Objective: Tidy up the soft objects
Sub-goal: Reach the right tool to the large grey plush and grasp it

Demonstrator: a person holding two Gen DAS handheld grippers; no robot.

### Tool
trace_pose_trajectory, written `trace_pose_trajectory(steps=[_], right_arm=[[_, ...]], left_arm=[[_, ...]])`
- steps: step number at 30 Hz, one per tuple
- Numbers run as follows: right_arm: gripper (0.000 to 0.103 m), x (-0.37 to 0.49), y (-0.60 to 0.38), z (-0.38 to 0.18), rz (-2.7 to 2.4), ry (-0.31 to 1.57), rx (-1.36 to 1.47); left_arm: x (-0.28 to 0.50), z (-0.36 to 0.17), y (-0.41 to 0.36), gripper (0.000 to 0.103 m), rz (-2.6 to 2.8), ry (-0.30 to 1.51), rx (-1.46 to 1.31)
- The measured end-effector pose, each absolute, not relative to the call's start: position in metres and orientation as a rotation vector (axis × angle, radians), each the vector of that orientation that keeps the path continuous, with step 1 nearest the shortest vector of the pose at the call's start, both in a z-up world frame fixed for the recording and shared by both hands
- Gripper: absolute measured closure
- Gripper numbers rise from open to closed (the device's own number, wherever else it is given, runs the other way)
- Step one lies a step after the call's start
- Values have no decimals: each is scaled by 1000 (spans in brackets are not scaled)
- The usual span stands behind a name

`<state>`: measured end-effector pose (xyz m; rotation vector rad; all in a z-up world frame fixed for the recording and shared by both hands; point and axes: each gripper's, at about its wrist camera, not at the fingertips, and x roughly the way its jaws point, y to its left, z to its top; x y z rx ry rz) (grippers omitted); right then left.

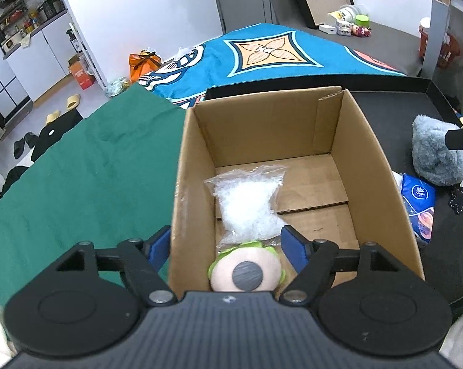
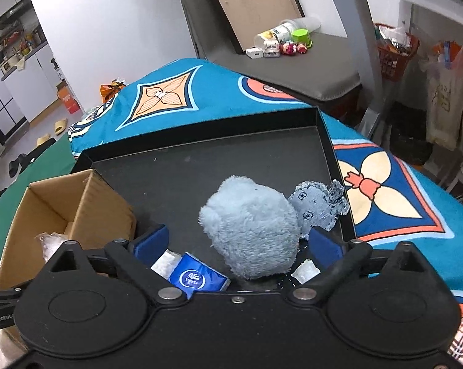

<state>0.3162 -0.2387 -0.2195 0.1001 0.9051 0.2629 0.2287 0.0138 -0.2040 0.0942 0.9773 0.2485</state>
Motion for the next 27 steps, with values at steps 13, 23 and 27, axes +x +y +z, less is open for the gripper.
trace_pose_trajectory(steps=[13,23,27], right_arm=[[5,328,-252,-239,301,912,145],[20,335,-247,-245,349,927,188],[47,334,-246,-245,354,946,194]], left_arm=[[244,-212,-1,14,287,1013,168],[247,-212,1,14,286,1015,156],[244,-212,2,14,280,1011,152]])
